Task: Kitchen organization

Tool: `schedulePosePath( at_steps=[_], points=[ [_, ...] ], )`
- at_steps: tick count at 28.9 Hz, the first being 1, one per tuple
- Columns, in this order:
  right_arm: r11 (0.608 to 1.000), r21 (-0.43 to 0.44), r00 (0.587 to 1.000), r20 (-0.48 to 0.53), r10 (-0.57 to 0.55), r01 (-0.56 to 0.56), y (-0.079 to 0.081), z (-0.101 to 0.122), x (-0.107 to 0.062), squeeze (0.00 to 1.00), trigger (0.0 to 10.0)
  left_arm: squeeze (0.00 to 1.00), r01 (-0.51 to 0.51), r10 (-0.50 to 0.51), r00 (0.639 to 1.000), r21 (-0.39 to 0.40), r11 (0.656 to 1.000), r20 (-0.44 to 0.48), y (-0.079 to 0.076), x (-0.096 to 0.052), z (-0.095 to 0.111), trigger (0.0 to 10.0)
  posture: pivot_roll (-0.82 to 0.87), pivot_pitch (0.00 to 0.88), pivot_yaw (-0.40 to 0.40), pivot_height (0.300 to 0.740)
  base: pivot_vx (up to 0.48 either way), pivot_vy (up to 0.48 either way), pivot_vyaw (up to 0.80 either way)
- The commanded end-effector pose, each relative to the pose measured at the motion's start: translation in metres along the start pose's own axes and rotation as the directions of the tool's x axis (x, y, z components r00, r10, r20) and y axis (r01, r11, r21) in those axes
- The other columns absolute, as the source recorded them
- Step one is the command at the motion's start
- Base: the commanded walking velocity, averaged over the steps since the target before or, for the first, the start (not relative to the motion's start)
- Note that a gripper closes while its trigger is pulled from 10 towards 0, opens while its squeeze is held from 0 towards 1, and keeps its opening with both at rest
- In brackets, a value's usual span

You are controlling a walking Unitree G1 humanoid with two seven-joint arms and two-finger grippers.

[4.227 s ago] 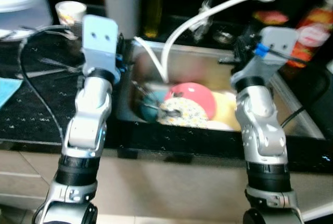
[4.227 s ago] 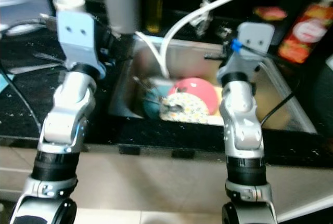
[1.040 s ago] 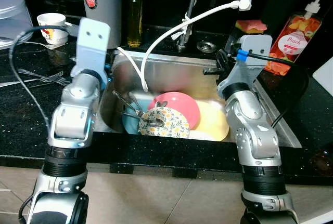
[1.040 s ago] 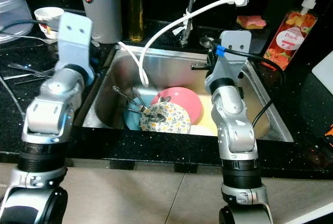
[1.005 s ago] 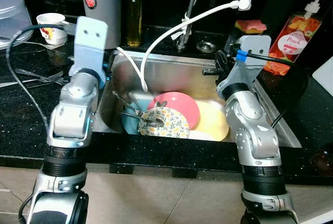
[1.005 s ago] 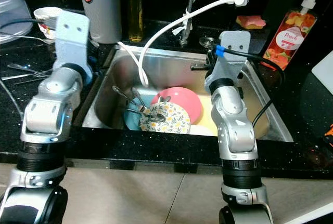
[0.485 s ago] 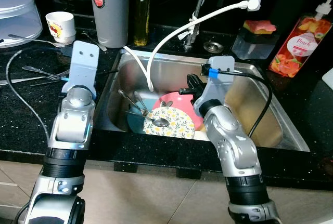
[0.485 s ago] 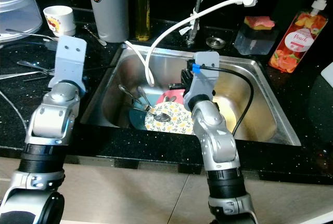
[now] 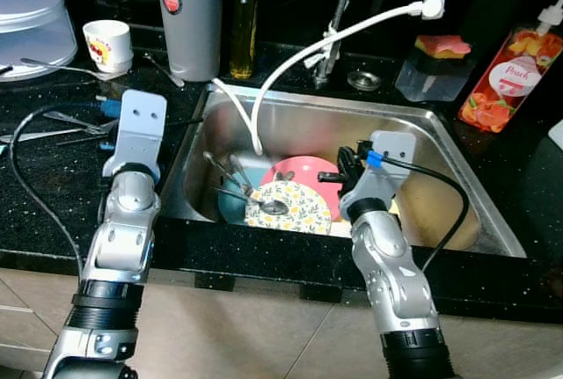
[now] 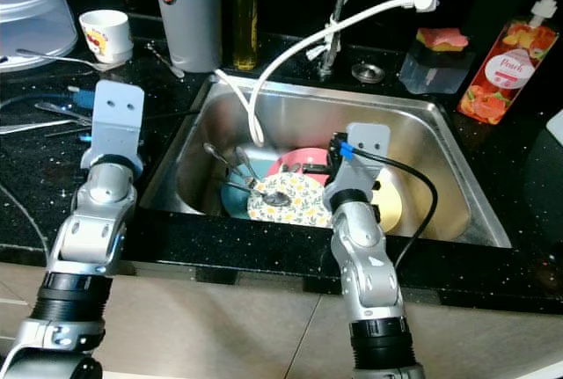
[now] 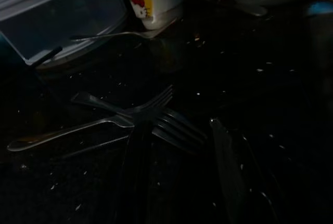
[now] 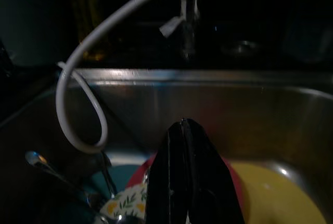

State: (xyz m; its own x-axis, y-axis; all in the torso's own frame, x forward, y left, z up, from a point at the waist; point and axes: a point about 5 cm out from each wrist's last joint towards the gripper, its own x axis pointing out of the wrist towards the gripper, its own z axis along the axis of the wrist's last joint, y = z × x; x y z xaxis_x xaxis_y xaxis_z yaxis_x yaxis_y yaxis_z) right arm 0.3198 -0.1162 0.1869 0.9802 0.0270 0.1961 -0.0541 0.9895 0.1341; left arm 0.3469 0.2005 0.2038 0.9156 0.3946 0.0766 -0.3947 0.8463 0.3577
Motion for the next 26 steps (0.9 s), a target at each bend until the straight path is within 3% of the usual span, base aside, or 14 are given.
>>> schedulePosePath(
  at_steps=[1,9,11,15,18,19,22,25,26],
  points=[
    [1.000,-0.021,1.000,0.021,0.005,-0.004,0.000,0.004,0.002,0.00,10.0,0.00,-0.010,0.010,1.000,0.011,1.000,-0.010,-0.001,0.003,0.000,10.0,0.17,0.000,-0.125,0.740,0.000,0.000,0.00],
    [0.998,-0.049,0.995,0.093,0.043,-0.038,0.000,0.029,0.013,0.00,10.0,0.00,0.040,-0.041,0.999,-0.049,0.998,-0.031,-0.007,0.020,0.024,10.0,0.17,0.007,-0.147,0.740,0.000,0.000,0.00],
    [0.998,-0.048,0.992,0.121,0.032,-0.027,-0.003,0.037,0.015,0.00,10.0,0.00,0.104,-0.107,0.994,-0.096,0.990,-0.021,-0.009,0.021,0.042,10.0,0.19,0.017,-0.128,0.740,0.000,0.000,0.00],
    [0.999,-0.039,0.990,0.137,0.017,-0.011,-0.006,0.041,0.016,0.00,10.0,0.00,0.140,-0.143,0.990,-0.147,0.979,-0.011,-0.007,0.023,0.059,10.0,0.21,0.022,-0.120,0.740,0.000,0.000,0.00],
    [1.000,-0.024,0.990,0.138,0.001,0.002,-0.005,0.039,0.016,0.00,10.0,0.00,0.277,-0.276,0.961,-0.048,0.960,0.013,-0.019,0.023,0.073,10.0,0.24,0.025,-0.102,0.740,0.000,0.000,0.00],
    [1.000,-0.024,0.990,0.138,0.001,0.002,-0.005,0.039,0.016,0.00,10.0,0.00,0.277,-0.276,0.961,-0.048,0.960,0.013,-0.019,0.023,0.073,10.0,0.24,0.025,-0.102,0.740,0.000,0.000,0.00],
    [1.000,-0.012,0.991,0.135,0.010,-0.008,0.001,0.037,0.017,0.00,10.0,0.00,0.342,-0.339,0.939,0.053,0.938,-0.062,-0.036,0.027,0.058,10.0,0.24,0.030,-0.098,0.740,0.000,0.000,0.00],
    [1.000,-0.010,0.991,0.134,0.015,-0.014,0.002,0.037,0.018,0.00,10.0,0.00,0.338,-0.332,0.940,0.090,0.937,-0.075,-0.038,0.029,0.053,10.0,0.24,0.031,-0.100,0.740,0.000,0.000,0.00],
    [1.000,-0.010,0.991,0.135,0.022,-0.021,0.004,0.038,0.018,0.00,10.0,0.00,0.359,-0.350,0.933,0.135,0.923,-0.088,-0.044,0.032,0.049,10.0,0.24,0.033,-0.103,0.740,0.000,0.000,0.00]
  ],
)
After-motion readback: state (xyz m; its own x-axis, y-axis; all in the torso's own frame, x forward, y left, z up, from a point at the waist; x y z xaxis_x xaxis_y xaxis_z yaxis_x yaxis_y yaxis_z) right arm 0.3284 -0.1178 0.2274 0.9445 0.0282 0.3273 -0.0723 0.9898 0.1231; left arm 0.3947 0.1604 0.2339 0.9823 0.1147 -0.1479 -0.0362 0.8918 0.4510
